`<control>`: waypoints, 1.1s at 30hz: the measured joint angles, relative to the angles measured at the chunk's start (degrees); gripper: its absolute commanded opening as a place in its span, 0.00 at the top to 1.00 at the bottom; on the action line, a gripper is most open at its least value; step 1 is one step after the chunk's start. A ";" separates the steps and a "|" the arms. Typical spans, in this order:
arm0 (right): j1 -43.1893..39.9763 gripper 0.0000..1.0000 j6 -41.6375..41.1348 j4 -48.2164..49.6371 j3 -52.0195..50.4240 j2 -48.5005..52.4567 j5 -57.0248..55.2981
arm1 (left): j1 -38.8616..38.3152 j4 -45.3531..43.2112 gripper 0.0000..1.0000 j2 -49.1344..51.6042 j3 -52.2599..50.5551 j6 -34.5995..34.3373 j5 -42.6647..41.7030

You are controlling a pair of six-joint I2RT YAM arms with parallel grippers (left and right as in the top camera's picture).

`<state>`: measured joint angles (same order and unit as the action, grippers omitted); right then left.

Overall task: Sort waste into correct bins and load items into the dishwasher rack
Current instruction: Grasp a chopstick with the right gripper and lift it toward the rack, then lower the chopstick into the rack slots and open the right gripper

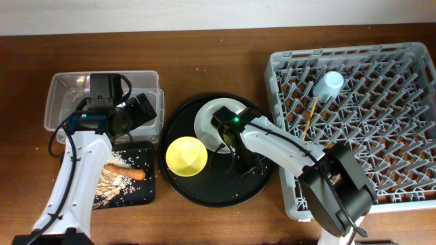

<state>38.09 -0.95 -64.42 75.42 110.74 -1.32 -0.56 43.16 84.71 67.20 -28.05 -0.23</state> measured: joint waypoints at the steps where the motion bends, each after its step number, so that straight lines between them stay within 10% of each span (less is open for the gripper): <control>1: 0.00 0.90 -0.07 -0.02 0.00 0.02 0.00 | 0.00 0.00 0.01 -0.02 0.00 0.00 0.00; 21: -1.14 0.96 0.15 -15.21 15.67 -10.71 4.17 | 0.00 0.02 0.01 -0.02 0.00 0.00 0.00; 33: -28.65 0.96 1.99 -17.70 15.82 -15.93 2.38 | 0.00 0.02 0.01 -0.02 0.00 0.00 0.00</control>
<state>9.43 1.04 -82.13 91.24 94.80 1.06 -0.56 43.18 84.68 67.20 -28.05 -0.23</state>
